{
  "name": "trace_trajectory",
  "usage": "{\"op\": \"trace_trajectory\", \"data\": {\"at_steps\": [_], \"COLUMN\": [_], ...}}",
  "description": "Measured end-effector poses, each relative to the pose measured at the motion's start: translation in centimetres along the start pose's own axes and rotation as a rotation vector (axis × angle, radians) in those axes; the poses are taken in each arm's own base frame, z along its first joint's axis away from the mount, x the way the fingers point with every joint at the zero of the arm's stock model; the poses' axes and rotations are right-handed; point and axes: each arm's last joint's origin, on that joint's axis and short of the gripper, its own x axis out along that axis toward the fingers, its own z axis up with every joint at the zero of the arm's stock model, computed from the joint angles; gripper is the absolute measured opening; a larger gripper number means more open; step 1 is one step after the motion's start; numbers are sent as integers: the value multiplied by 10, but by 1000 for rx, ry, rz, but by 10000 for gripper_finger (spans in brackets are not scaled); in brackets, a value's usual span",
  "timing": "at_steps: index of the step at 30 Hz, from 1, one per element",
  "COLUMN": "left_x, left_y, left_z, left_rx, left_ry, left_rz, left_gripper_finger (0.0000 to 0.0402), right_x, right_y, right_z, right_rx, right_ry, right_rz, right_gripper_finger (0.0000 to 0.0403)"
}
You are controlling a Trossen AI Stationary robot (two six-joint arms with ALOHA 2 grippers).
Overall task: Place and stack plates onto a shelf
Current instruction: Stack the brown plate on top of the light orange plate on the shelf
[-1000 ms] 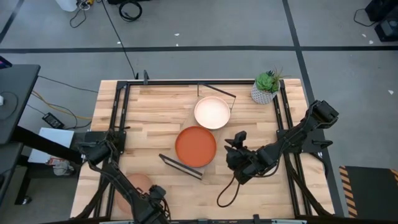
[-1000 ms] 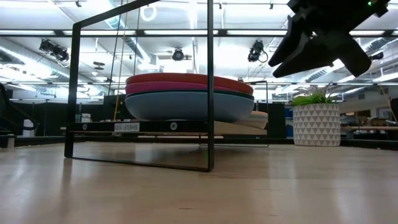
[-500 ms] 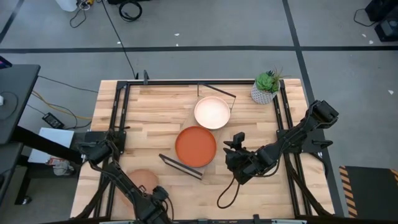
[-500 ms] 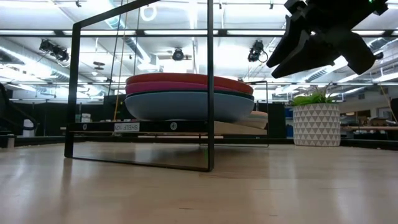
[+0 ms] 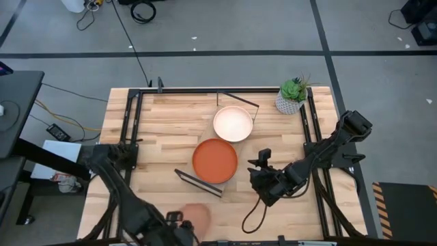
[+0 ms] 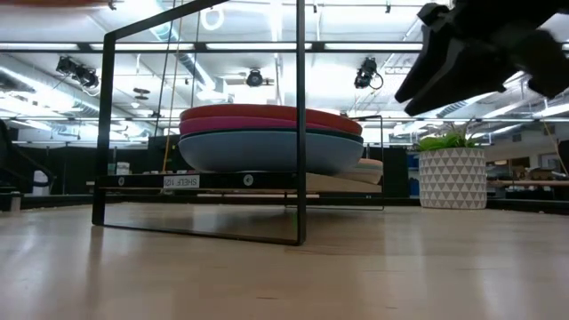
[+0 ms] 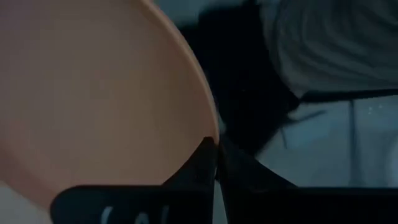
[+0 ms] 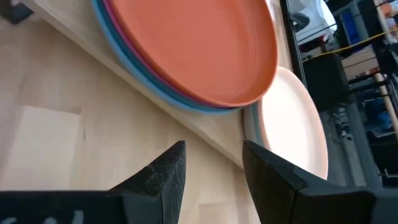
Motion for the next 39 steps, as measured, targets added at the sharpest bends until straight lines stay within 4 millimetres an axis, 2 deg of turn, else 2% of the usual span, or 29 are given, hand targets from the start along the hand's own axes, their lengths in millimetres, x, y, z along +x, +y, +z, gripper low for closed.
{"op": "trace_trajectory", "data": {"at_steps": [3,6,9,14,17,20,23,26,31,35,39], "left_x": [-35,-68,-83,-92,-90,-84,-78,-71,-63,-58,-48], "left_y": [-5,-2,11,61,103,149,199,250,321,353,357], "left_z": [12,22,34,60,82,101,116,124,123,117,114], "left_rx": [221,413,504,443,358,312,271,165,-35,-22,243], "left_ry": [-178,-356,-459,-460,-422,-327,-228,-160,-108,-56,9], "left_rz": [38,157,360,736,896,969,941,819,646,562,485], "left_gripper_finger": [14,14,14,15,15,15,15,15,15,15,16], "right_x": [-5,-12,-18,-29,-34,-38,-40,-40,-40,-40,-40], "right_y": [4,8,12,18,20,23,24,24,24,24,24], "right_z": [-3,-7,-11,-16,-17,-18,-19,-19,-19,-19,-19], "right_rx": [21,40,64,108,127,134,154,169,181,193,204], "right_ry": [0,5,8,-11,-44,-58,-64,-63,-59,-57,-57], "right_rz": [5,9,16,7,-21,-19,-13,-11,-6,-6,-5], "right_gripper_finger": [165,165,165,165,165,165,165,165,165,165,165]}}
